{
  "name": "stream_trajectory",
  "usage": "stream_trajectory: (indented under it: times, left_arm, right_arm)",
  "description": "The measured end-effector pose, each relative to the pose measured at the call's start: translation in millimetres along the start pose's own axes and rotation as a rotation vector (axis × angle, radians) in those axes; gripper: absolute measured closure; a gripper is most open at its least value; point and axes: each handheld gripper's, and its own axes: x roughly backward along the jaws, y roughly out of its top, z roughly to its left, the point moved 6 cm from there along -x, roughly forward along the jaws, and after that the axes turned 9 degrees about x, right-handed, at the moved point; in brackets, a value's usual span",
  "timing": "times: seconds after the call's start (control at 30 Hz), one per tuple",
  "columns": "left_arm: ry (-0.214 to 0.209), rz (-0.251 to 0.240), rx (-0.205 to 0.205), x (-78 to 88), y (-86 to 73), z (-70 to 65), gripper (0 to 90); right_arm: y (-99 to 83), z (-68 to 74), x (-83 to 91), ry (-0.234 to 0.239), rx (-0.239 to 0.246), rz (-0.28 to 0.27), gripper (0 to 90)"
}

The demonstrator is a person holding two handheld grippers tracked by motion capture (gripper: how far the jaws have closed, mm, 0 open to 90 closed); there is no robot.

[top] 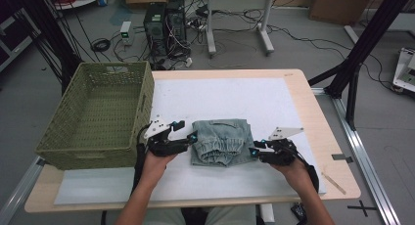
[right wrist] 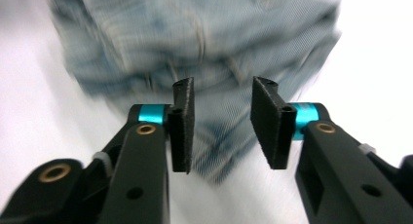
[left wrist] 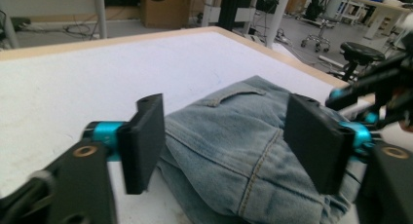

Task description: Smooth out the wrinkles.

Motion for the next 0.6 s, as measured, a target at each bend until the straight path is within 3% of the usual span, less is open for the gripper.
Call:
stream_trajectory:
  times: [0.13, 0.23, 0.4, 0.5, 0.6]
  left_arm:
    - [-0.026, 0.033, -0.004, 0.3, -9.4, -0.8, 51.5]
    - [-0.031, 0.03, 0.0, -2.2, -9.9, -1.9, 52.6]
    - [-0.019, 0.026, -0.005, -19.7, -7.4, -5.8, 49.9]
    - [-0.004, 0.088, 0.004, -37.0, -13.9, -5.3, 49.3]
    - [0.015, 0.157, 0.026, -47.3, -24.8, -3.3, 50.6]
  right_arm:
    - [5.0, -2.6, 4.2, -0.019, -0.013, -0.033, 53.7]
    - [9.2, -3.6, 2.0, -0.044, -0.022, -0.052, 46.7]
    - [34.8, -3.1, -10.5, -0.055, -0.035, -0.145, 38.1]
    - [46.7, 5.3, -29.6, -0.03, 0.008, -0.108, 38.0]
    - [42.7, 10.0, -49.3, 0.007, 0.031, -0.006, 41.0]
